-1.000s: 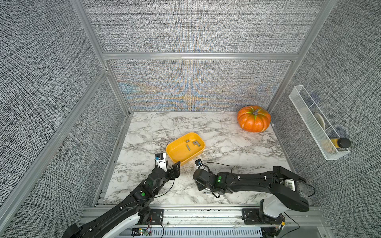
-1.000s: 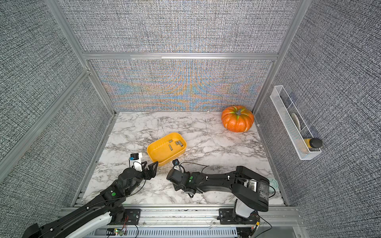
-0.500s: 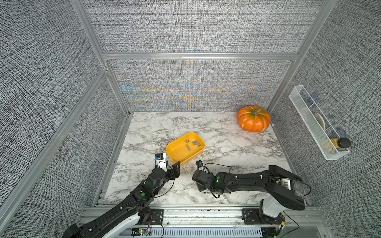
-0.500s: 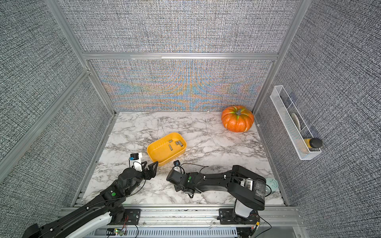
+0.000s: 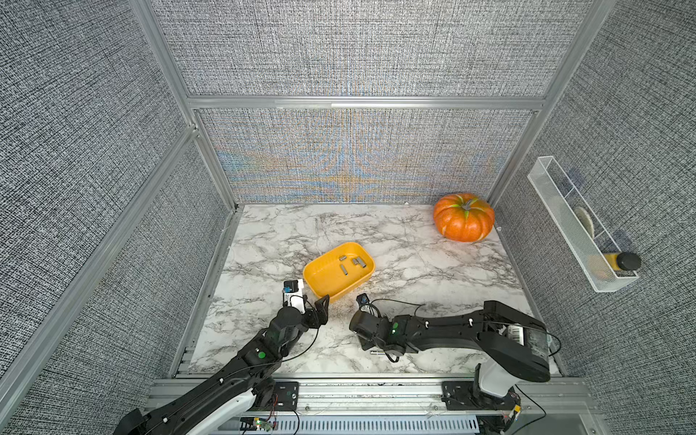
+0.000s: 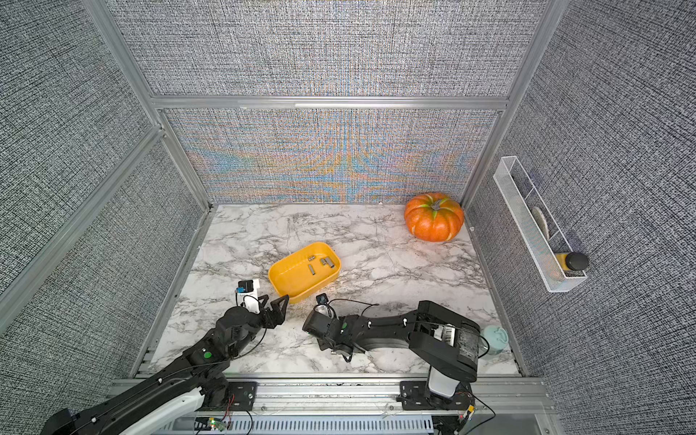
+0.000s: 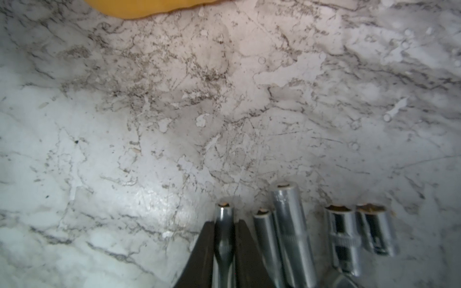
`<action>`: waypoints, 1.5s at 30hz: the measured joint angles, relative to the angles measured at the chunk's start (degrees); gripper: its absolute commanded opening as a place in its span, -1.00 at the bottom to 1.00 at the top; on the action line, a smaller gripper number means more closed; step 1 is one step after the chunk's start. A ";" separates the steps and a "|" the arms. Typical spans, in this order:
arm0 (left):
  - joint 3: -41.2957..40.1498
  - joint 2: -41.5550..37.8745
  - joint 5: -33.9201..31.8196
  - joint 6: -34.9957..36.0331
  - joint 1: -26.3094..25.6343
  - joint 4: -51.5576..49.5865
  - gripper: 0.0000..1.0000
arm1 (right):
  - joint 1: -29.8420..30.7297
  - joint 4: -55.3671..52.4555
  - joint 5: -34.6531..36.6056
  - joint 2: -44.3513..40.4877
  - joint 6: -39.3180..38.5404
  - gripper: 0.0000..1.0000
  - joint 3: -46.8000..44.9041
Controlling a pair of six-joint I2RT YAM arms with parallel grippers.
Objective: Put the socket on the desktop into the storage box
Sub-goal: Pick up the socket head from the center of the board, then place the socket head in the storage box.
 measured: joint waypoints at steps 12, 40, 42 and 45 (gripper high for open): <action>0.00 0.02 0.00 0.00 0.00 0.00 0.66 | 0.00 1.25 0.15 1.36 -0.28 -0.62 0.98; 0.00 -0.50 -0.02 -0.13 0.00 0.00 0.66 | -7.98 0.98 0.81 -14.25 -7.04 -1.00 1.81; 0.00 -0.52 -0.04 -0.13 0.00 0.00 0.66 | -11.93 3.50 -0.85 -14.69 -9.64 -0.98 3.52; 0.00 -0.52 -0.15 -0.13 0.00 0.00 0.66 | -16.26 6.51 -3.32 -9.99 -13.11 -0.97 9.51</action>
